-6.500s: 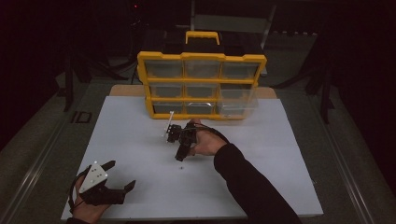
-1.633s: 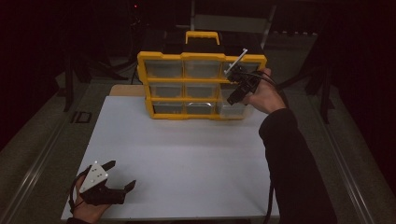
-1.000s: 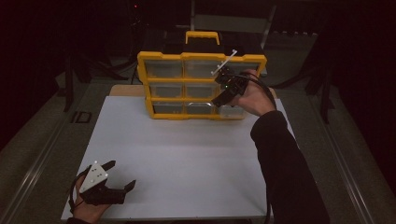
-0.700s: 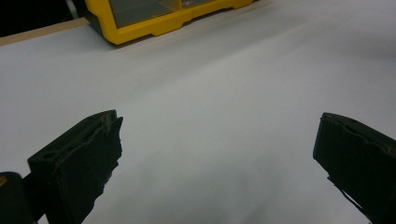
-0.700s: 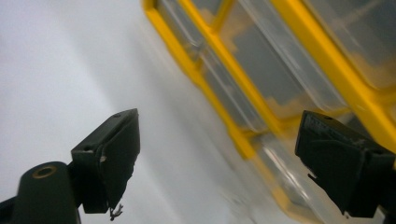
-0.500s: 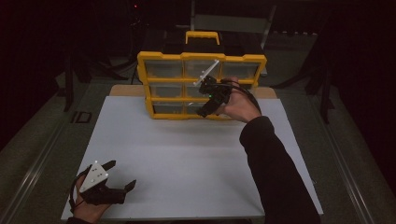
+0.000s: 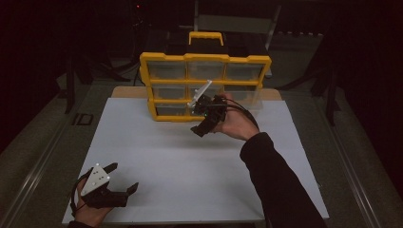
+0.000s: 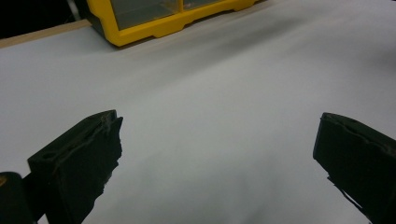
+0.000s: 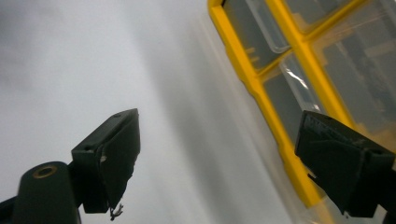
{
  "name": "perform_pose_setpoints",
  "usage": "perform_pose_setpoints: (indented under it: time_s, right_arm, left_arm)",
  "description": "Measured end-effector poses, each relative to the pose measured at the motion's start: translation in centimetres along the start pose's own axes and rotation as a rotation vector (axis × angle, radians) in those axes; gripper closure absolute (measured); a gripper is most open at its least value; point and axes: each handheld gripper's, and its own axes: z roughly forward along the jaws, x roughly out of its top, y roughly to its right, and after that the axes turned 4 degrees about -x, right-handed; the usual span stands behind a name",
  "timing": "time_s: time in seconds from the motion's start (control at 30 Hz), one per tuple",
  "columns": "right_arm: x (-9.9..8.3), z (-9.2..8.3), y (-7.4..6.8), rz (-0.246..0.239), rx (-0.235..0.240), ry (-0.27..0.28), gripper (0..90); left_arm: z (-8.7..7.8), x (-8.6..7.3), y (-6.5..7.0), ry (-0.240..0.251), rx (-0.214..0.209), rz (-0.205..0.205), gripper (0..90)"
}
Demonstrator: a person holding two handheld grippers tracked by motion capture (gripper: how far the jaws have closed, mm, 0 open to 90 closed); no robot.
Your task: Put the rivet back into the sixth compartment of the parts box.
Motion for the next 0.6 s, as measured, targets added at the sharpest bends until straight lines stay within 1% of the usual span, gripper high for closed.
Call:
perform_pose_setpoints:
  time_s: [0.07, 0.1, 0.17, 0.3, 0.43, 0.6]
  right_arm:
    - [-0.5, 0.2, -0.5, 0.005, 0.011, 0.007, 14.2]
    - [-0.8, 0.4, -0.6, -0.006, 0.009, 0.013, 14.2]
    - [-1.4, 0.7, -1.1, 0.003, 0.011, 0.02, 14.2]
    - [-2.8, 1.4, -1.9, 0.02, 0.035, 0.047, 14.2]
    - [-4.4, 2.1, -2.3, 0.054, 0.059, 0.074, 14.2]
    - [-6.3, 2.8, -2.8, 0.092, 0.075, 0.112, 14.2]
  left_arm:
    - [0.0, 0.0, 0.0, 0.001, 0.0, 0.0, 1.7]
    - [-0.1, 0.0, -0.1, 0.002, 0.001, -0.001, 1.7]
    - [-0.1, 0.0, -0.1, 0.004, 0.004, -0.002, 1.7]
    - [-0.2, 0.0, -0.1, 0.007, 0.007, -0.003, 1.7]
    - [-0.2, 0.0, -0.1, 0.01, 0.01, -0.005, 1.7]
    - [-0.2, 0.0, -0.1, 0.014, 0.013, -0.009, 1.7]
